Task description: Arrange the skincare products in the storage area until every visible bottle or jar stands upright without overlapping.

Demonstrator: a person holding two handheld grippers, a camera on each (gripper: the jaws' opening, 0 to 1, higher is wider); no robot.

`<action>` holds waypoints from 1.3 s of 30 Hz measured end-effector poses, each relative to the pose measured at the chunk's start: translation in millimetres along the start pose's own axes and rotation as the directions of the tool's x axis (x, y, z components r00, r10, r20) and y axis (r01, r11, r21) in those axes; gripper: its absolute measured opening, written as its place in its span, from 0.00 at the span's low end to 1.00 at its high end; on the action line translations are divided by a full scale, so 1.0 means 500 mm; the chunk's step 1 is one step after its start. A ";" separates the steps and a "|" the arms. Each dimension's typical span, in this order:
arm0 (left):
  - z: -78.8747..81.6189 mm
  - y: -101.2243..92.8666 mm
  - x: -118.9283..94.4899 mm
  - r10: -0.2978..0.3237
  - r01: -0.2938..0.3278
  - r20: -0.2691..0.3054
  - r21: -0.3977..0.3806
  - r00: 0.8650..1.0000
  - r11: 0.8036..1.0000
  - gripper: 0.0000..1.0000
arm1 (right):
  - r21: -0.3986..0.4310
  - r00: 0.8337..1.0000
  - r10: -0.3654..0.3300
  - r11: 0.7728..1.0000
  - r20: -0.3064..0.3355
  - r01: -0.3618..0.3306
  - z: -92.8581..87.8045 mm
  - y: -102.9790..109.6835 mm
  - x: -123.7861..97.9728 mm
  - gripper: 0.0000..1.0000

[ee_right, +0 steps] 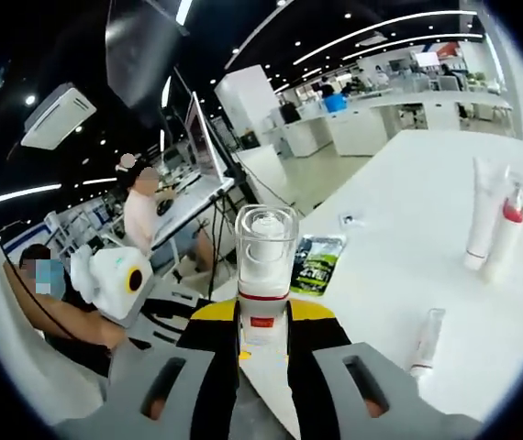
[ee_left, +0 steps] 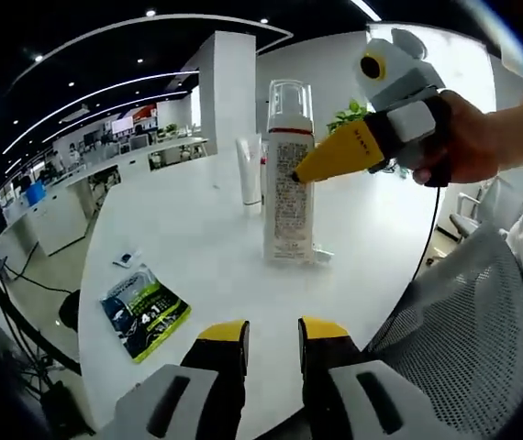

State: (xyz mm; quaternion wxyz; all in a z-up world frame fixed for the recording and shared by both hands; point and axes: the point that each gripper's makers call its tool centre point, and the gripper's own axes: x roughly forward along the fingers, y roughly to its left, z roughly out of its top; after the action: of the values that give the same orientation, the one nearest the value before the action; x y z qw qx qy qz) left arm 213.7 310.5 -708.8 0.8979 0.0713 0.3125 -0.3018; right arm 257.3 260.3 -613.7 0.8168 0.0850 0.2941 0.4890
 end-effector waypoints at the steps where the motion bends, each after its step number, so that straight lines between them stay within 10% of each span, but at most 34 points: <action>1: -0.006 -0.002 0.002 -0.007 0.007 -0.017 0.000 1.000 1.000 0.22 | 0.007 1.000 -0.015 1.000 0.012 0.015 0.002 -0.014 -0.011 0.16; 20: -0.058 0.017 0.013 0.057 -0.056 -0.152 0.011 0.987 0.998 0.22 | 0.008 0.985 -0.164 0.986 0.055 0.164 -0.004 -0.233 -0.069 0.16; 39: -0.076 0.020 0.016 0.058 -0.060 -0.195 -0.005 0.979 0.998 0.21 | -0.225 0.957 -0.290 0.932 0.012 0.285 -0.009 -0.397 -0.017 0.16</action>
State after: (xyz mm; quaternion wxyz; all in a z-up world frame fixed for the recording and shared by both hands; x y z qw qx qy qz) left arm 204.7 326.5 -744.2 0.8720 0.1048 0.3980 -0.2649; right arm 400.5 151.5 -698.6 0.8806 -0.0567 0.2550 0.3953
